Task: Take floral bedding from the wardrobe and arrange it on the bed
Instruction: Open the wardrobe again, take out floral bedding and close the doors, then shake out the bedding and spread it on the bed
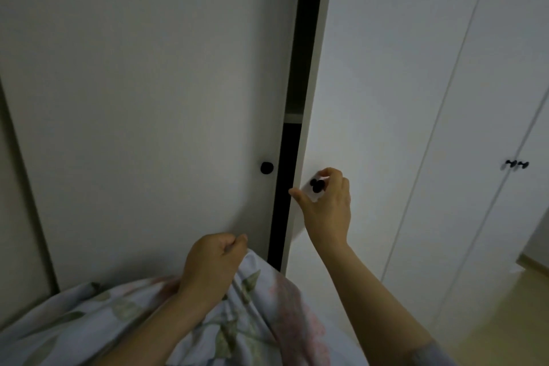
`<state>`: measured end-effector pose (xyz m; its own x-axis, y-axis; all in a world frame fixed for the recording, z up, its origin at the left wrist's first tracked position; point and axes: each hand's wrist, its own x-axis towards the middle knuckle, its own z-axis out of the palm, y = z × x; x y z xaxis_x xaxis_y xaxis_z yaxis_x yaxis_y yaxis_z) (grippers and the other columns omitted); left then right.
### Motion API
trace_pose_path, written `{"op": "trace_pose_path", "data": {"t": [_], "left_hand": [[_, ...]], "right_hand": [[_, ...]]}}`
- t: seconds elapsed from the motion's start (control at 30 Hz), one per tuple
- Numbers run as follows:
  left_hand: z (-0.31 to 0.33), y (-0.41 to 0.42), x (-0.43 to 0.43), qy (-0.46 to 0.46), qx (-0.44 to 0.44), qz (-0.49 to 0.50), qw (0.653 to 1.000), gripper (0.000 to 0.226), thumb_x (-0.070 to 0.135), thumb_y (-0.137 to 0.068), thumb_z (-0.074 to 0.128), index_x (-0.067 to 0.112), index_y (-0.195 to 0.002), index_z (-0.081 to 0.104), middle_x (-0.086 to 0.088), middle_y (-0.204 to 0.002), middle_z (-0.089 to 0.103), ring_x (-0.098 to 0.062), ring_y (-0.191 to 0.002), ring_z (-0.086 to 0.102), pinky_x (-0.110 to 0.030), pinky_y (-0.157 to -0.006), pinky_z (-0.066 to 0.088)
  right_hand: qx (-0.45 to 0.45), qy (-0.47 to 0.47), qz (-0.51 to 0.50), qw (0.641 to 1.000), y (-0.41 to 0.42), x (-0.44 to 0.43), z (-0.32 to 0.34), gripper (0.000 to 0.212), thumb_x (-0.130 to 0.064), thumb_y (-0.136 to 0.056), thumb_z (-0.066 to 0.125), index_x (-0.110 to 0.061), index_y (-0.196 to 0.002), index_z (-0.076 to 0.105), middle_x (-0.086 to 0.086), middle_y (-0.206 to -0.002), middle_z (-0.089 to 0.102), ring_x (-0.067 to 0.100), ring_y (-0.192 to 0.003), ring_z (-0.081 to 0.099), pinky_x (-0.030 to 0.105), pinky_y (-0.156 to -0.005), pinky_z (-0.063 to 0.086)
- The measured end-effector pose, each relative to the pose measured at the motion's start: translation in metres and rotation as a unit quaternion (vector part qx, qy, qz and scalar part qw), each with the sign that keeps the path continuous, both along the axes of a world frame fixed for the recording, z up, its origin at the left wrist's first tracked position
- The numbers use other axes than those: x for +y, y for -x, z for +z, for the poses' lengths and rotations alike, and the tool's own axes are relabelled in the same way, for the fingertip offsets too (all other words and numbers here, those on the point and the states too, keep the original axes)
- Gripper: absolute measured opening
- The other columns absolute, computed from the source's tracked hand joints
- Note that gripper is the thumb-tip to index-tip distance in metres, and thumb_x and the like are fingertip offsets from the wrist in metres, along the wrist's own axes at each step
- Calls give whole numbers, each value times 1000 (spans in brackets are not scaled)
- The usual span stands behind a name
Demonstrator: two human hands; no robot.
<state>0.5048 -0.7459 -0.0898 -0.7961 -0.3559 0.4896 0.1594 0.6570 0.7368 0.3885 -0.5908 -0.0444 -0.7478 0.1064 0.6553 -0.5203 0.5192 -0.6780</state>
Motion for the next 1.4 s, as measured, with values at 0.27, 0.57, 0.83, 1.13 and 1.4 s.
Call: {"op": "trace_pose_path", "data": {"t": [0.27, 0.57, 0.83, 1.13, 1.4], "left_hand": [[-7, 17, -11, -33, 2, -7, 999, 54, 22, -88, 56, 22, -47, 22, 7, -38, 21, -8, -39, 24, -20, -41, 21], [-14, 33, -8, -50, -9, -10, 999, 54, 22, -88, 57, 21, -46, 22, 6, -38, 22, -8, -40, 23, -20, -41, 23], [-16, 49, 16, -65, -25, -19, 997, 50, 20, -87, 57, 21, -47, 26, 6, -39, 24, -8, -40, 26, -20, -41, 22], [-12, 85, 97, -48, -23, -59, 997, 51, 18, -88, 56, 21, -46, 28, 7, -40, 26, -9, -40, 30, -23, -44, 22], [-3, 130, 225, -12, -7, -108, 994, 55, 22, -90, 55, 23, -45, 22, 8, -41, 21, -7, -39, 21, -29, -49, 21]], "right_hand": [[-19, 5, 11, 1000, 23, -23, -1, 45, -34, -74, 77, -16, -105, 50, -3, -102, 52, 17, -94, 44, 24, -72, 33], [-63, -10, 25, 998, 46, -34, -1, 42, -26, -79, 73, -12, -111, 49, 4, -110, 52, 20, -99, 43, 25, -79, 35], [-139, -40, 154, 977, 49, -4, -8, 52, -23, -85, 67, -18, -130, 41, 2, -127, 44, 17, -120, 44, 28, -99, 38], [-218, -27, 201, 955, 23, 120, -48, 49, -44, -91, 52, -32, -136, 39, -7, -134, 49, 7, -112, 53, 16, -84, 42], [-260, -57, 133, 955, 19, 259, -106, 32, -43, -92, 49, -28, -119, 58, -16, -109, 61, -8, -98, 55, 16, -86, 47]]}}
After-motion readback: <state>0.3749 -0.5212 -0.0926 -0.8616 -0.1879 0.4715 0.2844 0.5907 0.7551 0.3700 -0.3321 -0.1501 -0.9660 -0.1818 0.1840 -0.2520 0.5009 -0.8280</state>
